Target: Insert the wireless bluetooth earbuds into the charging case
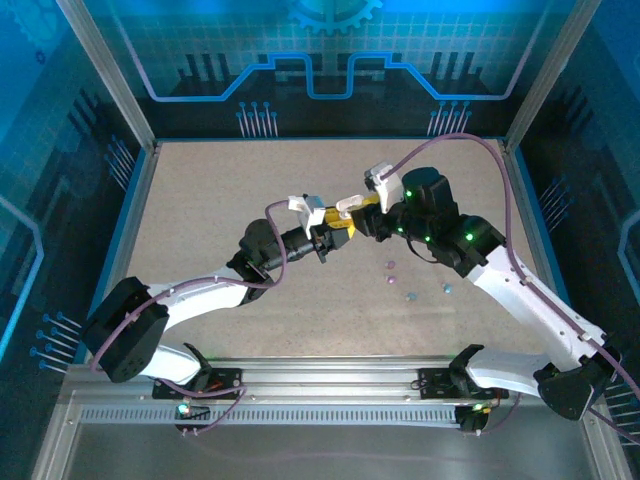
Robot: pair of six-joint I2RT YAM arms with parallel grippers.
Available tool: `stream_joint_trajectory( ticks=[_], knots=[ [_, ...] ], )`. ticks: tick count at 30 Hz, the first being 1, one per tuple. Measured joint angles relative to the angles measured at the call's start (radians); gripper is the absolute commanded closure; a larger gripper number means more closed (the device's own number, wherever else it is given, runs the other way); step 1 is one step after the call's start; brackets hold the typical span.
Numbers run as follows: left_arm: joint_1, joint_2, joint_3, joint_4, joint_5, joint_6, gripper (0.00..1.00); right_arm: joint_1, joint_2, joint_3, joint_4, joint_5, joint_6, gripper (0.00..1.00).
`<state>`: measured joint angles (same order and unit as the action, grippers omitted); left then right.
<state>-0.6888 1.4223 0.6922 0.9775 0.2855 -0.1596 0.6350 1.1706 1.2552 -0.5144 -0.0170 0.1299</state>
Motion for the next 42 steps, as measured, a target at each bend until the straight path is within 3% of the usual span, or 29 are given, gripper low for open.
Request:
stream_joint_trajectory(
  ticks=[6, 17, 26, 30, 36, 42],
  knots=[
    [0.000, 0.000, 0.000, 0.000, 0.000, 0.000, 0.76, 0.000, 0.000, 0.000, -0.002, -0.002, 0.016, 0.49],
    [0.000, 0.000, 0.000, -0.022, 0.001, 0.029, 0.76, -0.036, -0.013, 0.051, -0.019, -0.080, 0.160, 0.37],
    [0.000, 0.000, 0.000, -0.031, 0.005, 0.058, 0.76, -0.080, -0.013, 0.086, -0.035, -0.087, 0.257, 0.35],
    [0.000, 0.000, 0.000, -0.031, 0.031, 0.086, 0.76, -0.149, -0.005, 0.091, -0.077, -0.078, 0.329, 0.37],
    [0.000, -0.019, 0.000, -0.053, 0.068, 0.135, 0.76, -0.264, 0.094, 0.189, -0.196, -0.158, 0.397, 0.39],
    [0.000, -0.029, 0.000, -0.079, 0.091, 0.167, 0.76, -0.272, 0.187, 0.244, -0.280, -0.258, 0.415, 0.41]
  ],
)
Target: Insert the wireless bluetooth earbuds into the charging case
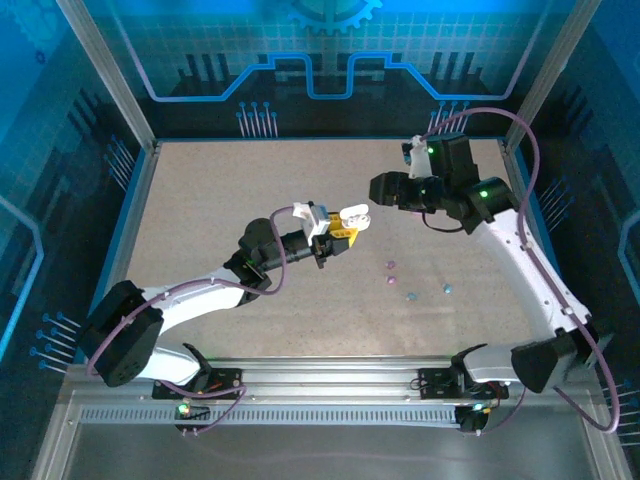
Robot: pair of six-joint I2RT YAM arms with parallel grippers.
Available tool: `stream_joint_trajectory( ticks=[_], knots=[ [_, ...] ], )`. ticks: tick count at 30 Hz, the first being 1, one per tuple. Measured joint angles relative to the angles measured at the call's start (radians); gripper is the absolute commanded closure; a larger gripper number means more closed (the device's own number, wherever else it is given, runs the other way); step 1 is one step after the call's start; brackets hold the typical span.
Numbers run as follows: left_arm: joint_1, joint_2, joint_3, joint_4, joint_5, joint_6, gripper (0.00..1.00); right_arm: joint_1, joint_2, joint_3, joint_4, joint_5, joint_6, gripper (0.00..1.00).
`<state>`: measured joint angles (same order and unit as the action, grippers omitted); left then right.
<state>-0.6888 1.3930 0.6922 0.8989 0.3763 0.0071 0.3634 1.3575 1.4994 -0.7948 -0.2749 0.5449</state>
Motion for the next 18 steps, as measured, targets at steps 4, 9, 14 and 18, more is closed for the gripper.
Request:
stream_joint_trajectory(
  ticks=[4, 9, 14, 18],
  knots=[
    [0.000, -0.001, 0.000, -0.018, 0.010, 0.011, 0.76, 0.000, 0.056, 0.023, -0.037, -0.052, 0.000, 0.42],
    [0.000, -0.001, 0.000, -0.028, 0.015, 0.022, 0.76, 0.000, 0.096, 0.056, -0.086, -0.107, -0.022, 0.43],
    [0.000, -0.001, 0.001, -0.033, 0.014, 0.022, 0.76, 0.000, 0.115, 0.077, -0.124, -0.154, -0.057, 0.45],
    [0.000, -0.001, 0.001, -0.040, 0.014, 0.022, 0.76, -0.005, 0.117, 0.086, -0.145, -0.172, -0.098, 0.46]
  ],
)
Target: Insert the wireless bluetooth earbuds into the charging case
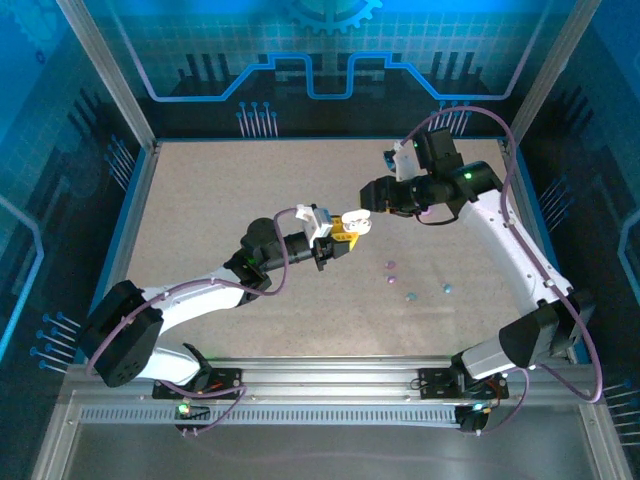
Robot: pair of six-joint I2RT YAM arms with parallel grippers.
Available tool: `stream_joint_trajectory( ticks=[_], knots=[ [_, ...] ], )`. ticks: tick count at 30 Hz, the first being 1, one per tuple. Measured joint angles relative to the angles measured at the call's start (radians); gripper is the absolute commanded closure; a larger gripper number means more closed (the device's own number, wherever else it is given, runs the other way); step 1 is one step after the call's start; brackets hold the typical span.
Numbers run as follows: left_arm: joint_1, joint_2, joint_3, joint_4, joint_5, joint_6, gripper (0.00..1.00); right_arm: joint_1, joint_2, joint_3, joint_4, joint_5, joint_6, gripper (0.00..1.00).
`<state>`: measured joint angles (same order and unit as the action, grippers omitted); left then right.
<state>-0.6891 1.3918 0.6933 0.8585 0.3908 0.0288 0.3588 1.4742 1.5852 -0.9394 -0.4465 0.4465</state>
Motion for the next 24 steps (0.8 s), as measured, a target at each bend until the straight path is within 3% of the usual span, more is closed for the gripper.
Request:
stream_joint_trajectory(
  ticks=[24],
  knots=[
    [0.000, 0.000, 0.002, -0.002, -0.001, -0.004, 0.76, -0.027, -0.034, -0.023, -0.014, -0.063, -0.041, 0.47]
  ],
)
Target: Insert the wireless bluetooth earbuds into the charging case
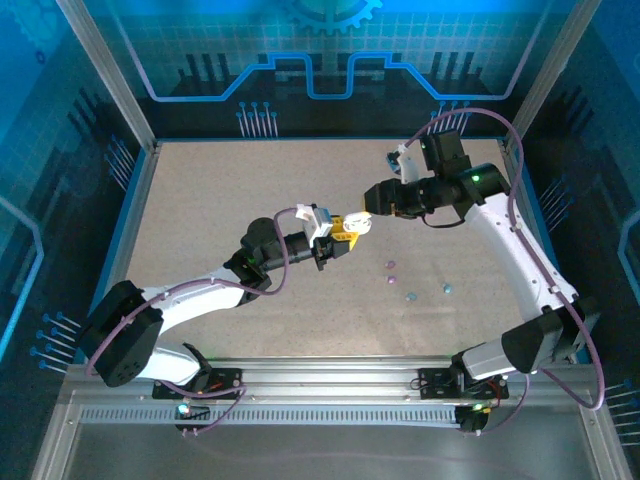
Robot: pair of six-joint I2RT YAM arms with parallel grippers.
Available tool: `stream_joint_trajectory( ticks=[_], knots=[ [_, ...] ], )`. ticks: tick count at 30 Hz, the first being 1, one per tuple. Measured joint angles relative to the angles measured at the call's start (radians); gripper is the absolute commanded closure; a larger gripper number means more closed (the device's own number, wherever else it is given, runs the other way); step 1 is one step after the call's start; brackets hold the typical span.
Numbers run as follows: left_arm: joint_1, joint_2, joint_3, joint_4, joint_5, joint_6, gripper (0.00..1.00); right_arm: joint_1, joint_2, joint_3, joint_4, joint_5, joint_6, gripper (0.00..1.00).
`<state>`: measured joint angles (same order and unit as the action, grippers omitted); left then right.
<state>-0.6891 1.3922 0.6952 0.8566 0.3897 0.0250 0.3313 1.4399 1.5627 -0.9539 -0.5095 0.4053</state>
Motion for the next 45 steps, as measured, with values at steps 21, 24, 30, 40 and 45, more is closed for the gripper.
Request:
stream_joint_trajectory(
  ticks=[21, 24, 30, 40, 45],
  knots=[
    [0.069, 0.000, 0.004, -0.098, -0.064, -0.185, 0.74, -0.115, -0.144, -0.172, 0.093, 0.124, 0.063, 0.43],
    [0.135, 0.011, 0.006, -0.232, -0.063, -0.315, 0.74, -0.155, -0.203, -0.275, 0.154, 0.159, 0.114, 0.45],
    [0.188, 0.110, 0.055, -0.491, -0.032, -0.485, 0.75, -0.207, -0.174, -0.347, 0.190, 0.165, 0.193, 0.44],
    [0.242, 0.270, 0.133, -0.713, 0.027, -0.630, 0.75, -0.215, -0.072, -0.346, 0.174, 0.124, 0.224, 0.44],
    [0.246, 0.304, 0.155, -0.766, 0.027, -0.641, 0.74, -0.216, -0.071, -0.346, 0.169, 0.124, 0.228, 0.44]
  ],
)
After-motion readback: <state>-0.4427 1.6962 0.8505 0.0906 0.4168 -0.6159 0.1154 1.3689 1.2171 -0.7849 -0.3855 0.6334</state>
